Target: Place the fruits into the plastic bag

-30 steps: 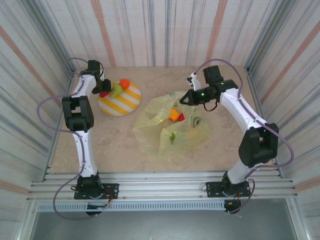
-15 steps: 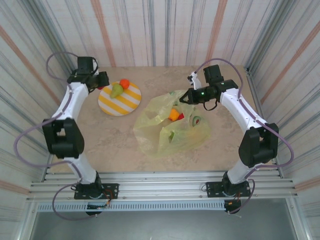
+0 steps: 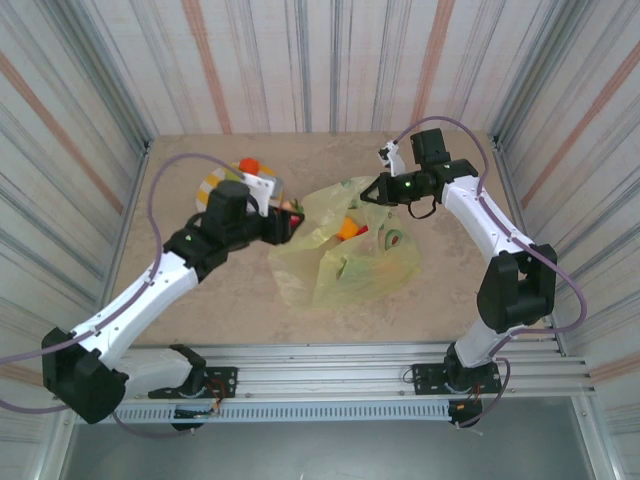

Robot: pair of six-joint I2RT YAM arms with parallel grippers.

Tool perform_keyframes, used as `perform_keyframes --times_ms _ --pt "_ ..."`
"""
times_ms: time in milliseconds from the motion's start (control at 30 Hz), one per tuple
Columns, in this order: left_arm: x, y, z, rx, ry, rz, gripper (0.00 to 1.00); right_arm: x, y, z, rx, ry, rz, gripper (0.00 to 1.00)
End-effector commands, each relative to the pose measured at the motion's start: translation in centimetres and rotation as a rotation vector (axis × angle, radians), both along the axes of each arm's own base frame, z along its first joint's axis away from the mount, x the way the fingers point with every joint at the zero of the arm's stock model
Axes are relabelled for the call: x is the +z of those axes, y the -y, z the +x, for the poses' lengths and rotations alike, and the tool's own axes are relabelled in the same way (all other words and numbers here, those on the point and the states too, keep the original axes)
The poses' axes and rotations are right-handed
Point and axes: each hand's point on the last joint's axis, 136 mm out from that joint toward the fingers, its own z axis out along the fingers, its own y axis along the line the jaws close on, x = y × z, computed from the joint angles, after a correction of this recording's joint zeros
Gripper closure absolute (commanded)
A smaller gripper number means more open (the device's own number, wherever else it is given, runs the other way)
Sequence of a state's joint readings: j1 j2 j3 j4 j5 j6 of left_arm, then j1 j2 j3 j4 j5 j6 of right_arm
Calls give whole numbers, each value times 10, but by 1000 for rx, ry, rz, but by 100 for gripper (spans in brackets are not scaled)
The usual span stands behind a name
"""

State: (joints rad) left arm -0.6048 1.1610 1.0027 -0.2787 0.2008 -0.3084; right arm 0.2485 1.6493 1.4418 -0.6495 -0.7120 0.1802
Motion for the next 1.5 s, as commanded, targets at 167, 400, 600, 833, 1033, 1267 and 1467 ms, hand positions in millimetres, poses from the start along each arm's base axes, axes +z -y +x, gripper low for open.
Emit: perform_keyframes --times_ms 167,400,600,833,1033,1267,1467 --pt "-53 37 -57 -141 -108 46 41 -8 1 1 -17 -42 21 100" --pt "-96 27 -46 -72 -172 186 41 -7 -1 -2 -13 -46 29 100" --pt "-119 36 -31 -32 -217 216 41 -7 -2 -4 -11 -52 35 100" --pt "-126 70 -10 -58 -227 156 41 -9 -7 -5 -2 -59 54 100" --pt "-125 102 2 -94 -204 101 40 -9 -7 -5 -2 -61 60 100" --pt "-139 122 9 -99 -221 82 35 -13 -6 -7 -6 -70 59 100" --pt "-141 122 7 -100 -222 82 29 -12 -3 -7 -11 -67 59 100"
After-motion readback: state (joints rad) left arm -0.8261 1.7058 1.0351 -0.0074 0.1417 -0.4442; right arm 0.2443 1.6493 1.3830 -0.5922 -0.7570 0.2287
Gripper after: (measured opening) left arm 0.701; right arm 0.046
